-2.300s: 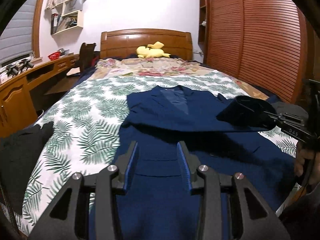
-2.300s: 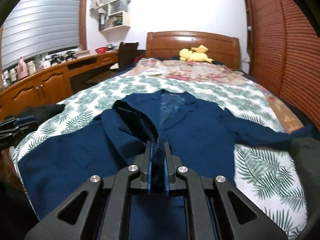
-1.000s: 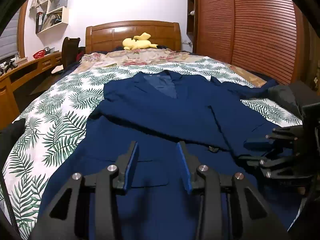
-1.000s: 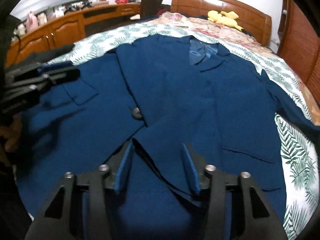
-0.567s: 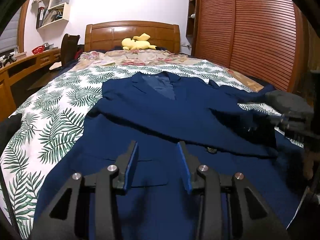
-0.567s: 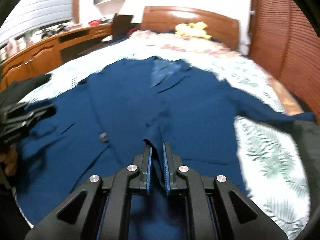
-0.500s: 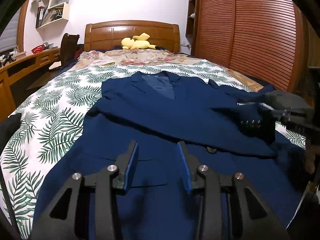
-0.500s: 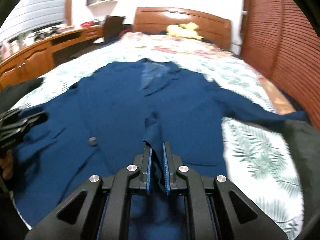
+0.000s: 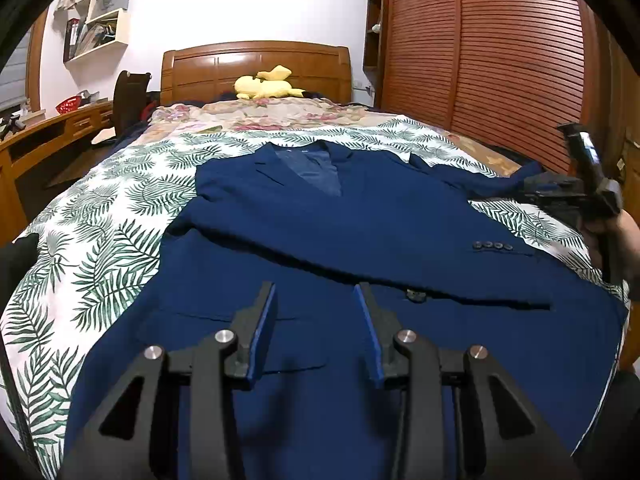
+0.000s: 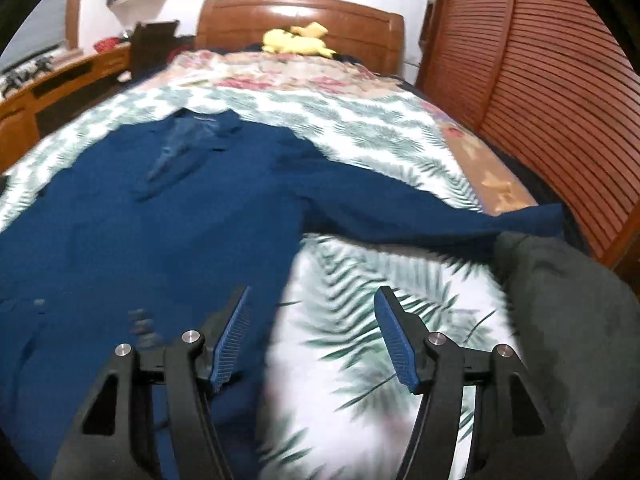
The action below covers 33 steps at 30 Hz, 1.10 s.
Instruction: Fold large clothes
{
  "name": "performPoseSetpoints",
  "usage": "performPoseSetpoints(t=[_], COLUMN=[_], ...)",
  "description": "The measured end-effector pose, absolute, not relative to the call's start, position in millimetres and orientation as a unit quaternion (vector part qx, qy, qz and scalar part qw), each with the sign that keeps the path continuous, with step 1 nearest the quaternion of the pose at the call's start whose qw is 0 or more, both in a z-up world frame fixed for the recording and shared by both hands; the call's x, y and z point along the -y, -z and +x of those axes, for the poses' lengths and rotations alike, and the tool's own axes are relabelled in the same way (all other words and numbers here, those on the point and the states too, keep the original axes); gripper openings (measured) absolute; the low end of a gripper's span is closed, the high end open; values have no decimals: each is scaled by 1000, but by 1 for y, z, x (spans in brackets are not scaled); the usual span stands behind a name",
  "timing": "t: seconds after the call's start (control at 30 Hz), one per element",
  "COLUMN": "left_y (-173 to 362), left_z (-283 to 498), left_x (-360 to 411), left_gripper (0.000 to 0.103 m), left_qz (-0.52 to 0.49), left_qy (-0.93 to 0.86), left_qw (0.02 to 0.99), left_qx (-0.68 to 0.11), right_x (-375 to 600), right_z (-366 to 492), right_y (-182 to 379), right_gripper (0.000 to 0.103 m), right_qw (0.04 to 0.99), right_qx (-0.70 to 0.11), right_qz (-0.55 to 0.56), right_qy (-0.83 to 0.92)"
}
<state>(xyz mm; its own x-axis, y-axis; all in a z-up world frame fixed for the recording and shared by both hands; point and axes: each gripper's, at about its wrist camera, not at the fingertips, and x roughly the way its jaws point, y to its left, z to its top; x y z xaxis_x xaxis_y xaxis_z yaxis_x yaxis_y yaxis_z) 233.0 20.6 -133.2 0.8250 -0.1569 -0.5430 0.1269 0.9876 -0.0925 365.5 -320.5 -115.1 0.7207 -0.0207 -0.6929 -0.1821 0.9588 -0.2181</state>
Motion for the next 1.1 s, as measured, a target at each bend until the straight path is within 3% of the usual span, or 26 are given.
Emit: performPoseSetpoints(t=[0.7, 0.77, 0.8, 0.9, 1.1], left_y=[137, 138, 138, 138, 138], left_z=[237, 238, 238, 238, 237], left_x=[-15, -15, -15, -15, -15], left_gripper=[38, 38, 38, 38, 38], left_qz=[-13, -13, -13, -15, -11], left_qy=[83, 83, 84, 83, 80], left_qw=[950, 950, 950, 950, 951], left_qx=[-300, -301, -301, -302, -300], right_x=[371, 371, 372, 369, 342], right_z=[511, 519, 525, 530, 501], right_y=[172, 172, 172, 169, 113], right_gripper=[63, 47, 30, 8, 5], right_qw=[868, 865, 864, 862, 902], right_qx=[-438, -430, -434, -431, -347], right_qz=[-229, -246, -243, -250, -251], right_qy=[46, 77, 82, 86, 51])
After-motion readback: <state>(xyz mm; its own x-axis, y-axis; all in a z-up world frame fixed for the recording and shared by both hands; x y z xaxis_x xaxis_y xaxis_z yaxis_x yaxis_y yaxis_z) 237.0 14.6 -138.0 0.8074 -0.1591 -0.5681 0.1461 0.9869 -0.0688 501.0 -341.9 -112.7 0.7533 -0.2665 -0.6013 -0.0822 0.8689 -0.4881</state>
